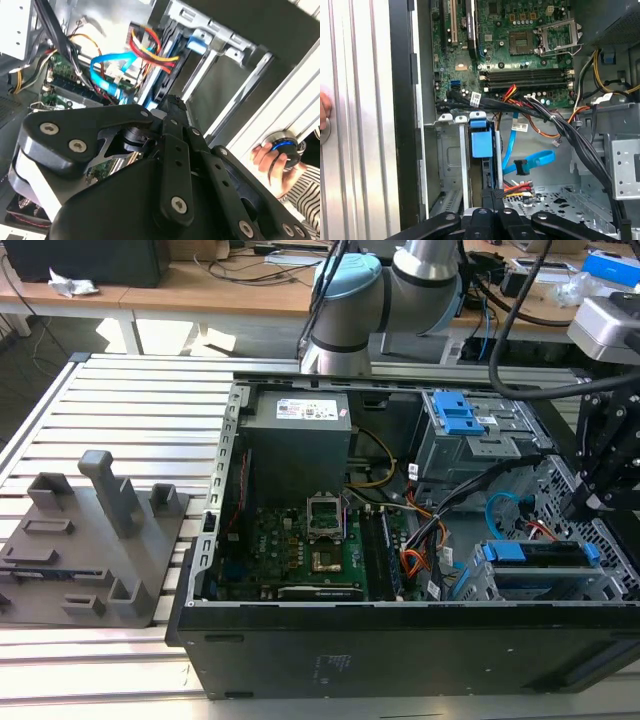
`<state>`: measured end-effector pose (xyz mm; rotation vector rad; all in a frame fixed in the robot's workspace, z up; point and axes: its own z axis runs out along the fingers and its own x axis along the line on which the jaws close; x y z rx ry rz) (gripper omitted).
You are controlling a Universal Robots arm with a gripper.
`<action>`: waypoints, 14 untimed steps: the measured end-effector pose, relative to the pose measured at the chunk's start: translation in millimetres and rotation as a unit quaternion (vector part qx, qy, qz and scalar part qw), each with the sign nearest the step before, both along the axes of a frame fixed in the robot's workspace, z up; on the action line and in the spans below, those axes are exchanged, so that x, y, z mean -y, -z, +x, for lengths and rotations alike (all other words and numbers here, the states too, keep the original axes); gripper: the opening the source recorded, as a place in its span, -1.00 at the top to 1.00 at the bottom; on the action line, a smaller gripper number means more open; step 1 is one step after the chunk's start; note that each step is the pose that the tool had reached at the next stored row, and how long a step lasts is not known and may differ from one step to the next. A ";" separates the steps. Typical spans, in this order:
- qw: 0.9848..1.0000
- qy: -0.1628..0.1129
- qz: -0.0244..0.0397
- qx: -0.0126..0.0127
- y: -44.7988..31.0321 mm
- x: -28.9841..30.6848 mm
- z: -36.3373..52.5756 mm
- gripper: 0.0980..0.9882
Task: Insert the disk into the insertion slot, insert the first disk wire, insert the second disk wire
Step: 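Insert the first disk wire, then insert the second disk wire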
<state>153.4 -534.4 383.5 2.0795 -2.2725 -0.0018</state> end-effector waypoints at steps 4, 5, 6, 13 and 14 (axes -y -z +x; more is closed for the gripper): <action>1.000 0.000 0.000 0.000 0.1 0.1 -15.1 0.98; 1.000 0.000 0.000 0.000 0.0 0.1 -15.2 0.98; 1.000 0.000 0.000 0.000 0.0 0.0 -15.2 0.98; 1.000 0.000 0.000 0.000 0.0 0.0 -15.5 0.98; 1.000 0.000 0.000 0.000 0.0 0.0 -15.6 0.98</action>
